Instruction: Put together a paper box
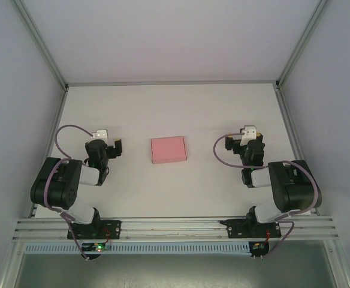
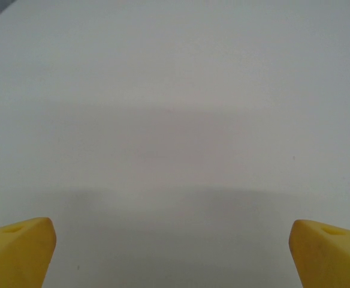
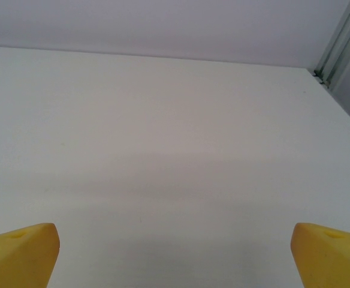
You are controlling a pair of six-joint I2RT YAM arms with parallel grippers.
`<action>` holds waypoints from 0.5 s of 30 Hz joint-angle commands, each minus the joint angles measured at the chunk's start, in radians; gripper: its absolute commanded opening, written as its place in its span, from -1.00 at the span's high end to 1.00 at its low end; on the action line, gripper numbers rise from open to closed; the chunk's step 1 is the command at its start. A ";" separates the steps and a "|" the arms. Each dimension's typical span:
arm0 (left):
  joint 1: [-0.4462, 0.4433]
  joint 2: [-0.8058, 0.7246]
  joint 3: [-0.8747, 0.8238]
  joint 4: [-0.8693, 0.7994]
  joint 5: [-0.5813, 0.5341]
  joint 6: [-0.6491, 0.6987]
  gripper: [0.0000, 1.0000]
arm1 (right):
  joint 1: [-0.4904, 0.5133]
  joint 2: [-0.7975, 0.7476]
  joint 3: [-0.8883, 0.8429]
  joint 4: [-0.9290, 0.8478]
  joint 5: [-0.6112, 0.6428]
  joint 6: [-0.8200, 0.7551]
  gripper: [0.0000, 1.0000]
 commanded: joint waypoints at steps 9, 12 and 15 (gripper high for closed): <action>0.023 -0.011 0.053 0.018 0.002 0.007 -1.00 | -0.035 -0.002 0.044 -0.005 -0.033 0.048 -0.97; 0.023 -0.011 0.052 0.017 0.003 0.009 -1.00 | -0.035 -0.001 0.043 -0.002 -0.030 0.046 -0.97; 0.023 -0.011 0.053 0.017 0.003 0.009 -1.00 | -0.034 -0.002 0.043 -0.003 -0.030 0.046 -0.96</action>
